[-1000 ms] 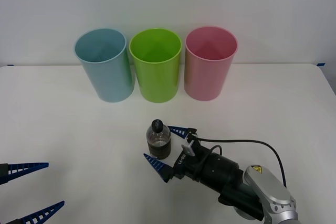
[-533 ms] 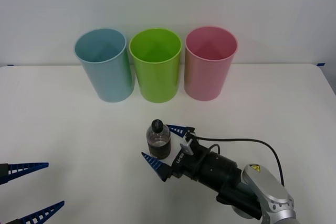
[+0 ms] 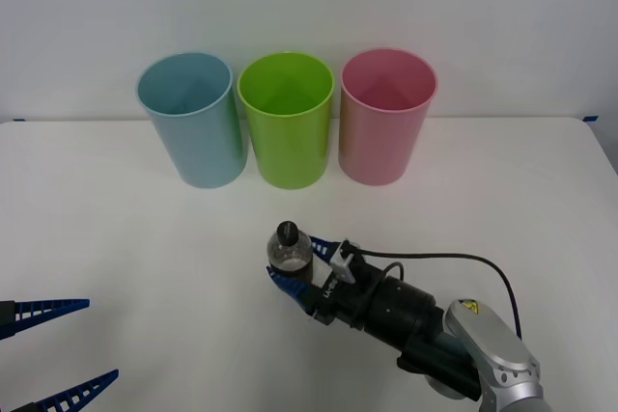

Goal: Put cans in the blue bin and PET bottles in the pink bin and trash in the green bin.

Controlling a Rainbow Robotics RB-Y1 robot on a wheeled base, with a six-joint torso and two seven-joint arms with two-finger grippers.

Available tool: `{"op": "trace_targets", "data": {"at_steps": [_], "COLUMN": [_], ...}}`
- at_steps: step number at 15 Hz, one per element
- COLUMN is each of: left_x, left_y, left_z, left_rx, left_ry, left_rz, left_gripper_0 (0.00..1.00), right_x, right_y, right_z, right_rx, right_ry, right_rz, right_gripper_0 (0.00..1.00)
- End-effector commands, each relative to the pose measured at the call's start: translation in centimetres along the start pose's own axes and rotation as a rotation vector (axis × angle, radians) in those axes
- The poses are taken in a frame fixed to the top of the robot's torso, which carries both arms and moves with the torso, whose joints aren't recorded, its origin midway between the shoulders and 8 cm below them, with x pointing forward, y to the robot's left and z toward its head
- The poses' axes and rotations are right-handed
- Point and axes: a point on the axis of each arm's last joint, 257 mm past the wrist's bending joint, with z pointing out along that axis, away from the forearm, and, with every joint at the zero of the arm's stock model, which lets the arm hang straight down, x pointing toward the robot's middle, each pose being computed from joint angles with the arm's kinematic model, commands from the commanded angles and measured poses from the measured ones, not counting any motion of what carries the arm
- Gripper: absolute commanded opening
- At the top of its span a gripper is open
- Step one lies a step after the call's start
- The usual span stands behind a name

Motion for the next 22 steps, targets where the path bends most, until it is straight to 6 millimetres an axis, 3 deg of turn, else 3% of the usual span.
{"op": "trace_targets", "data": {"at_steps": [1, 13, 15, 22], "left_x": [0.0, 0.0, 0.0, 0.0], "left_y": [0.0, 0.0, 0.0, 0.0], "left_z": [0.0, 0.0, 0.0, 0.0], "left_rx": [0.000, 0.000, 0.000, 0.000], "left_ry": [0.000, 0.000, 0.000, 0.000], "left_rz": [0.000, 0.000, 0.000, 0.000], "left_gripper_0": [1.00, 1.00, 1.00, 1.00], "right_x": [-0.2, -0.8, -1.9, -7.6], "right_y": [0.0, 0.0, 0.2, 0.2], "right_z": [0.1, -0.2, -1.1, -7.0], "right_rx": [0.001, 0.006, 0.008, 0.028], "right_ry": [-0.005, -0.028, -0.049, -0.124], "right_rz": [0.001, 0.030, 0.015, -0.037], "right_gripper_0": [0.00, 0.00, 0.00, 0.00]}}
